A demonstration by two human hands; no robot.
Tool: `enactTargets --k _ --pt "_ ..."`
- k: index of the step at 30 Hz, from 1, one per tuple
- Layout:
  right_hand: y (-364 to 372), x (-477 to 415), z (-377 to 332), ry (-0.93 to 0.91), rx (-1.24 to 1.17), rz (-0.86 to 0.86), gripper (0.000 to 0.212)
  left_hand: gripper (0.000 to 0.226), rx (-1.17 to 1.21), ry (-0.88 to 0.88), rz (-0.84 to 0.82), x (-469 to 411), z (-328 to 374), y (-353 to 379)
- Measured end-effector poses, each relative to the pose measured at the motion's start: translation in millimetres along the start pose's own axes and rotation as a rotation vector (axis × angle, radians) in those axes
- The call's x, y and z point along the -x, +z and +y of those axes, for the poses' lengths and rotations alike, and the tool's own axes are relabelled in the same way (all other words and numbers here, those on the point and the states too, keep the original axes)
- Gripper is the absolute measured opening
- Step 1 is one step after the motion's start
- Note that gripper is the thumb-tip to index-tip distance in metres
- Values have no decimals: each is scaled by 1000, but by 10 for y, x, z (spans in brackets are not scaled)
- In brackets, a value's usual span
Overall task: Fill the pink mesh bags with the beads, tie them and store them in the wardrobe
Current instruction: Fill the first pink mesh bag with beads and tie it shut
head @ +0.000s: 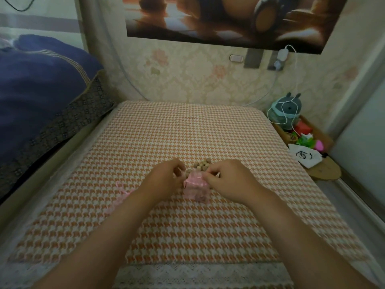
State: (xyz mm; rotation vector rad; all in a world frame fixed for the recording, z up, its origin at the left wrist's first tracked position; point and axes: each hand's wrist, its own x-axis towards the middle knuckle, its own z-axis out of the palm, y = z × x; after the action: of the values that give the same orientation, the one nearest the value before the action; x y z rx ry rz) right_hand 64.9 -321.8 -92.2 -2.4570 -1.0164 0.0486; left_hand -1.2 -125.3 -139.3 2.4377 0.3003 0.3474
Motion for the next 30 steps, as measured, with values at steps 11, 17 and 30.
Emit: enactTargets --k 11,17,30 --pt "-40 -24 -107 7 71 -26 31 4 128 175 10 134 423 -178" --pt "-61 -9 -95 -10 56 -24 29 5 37 208 -36 96 368 -149" --pt "81 -69 21 -43 44 28 36 27 -138 42 -8 -89 -212 22"
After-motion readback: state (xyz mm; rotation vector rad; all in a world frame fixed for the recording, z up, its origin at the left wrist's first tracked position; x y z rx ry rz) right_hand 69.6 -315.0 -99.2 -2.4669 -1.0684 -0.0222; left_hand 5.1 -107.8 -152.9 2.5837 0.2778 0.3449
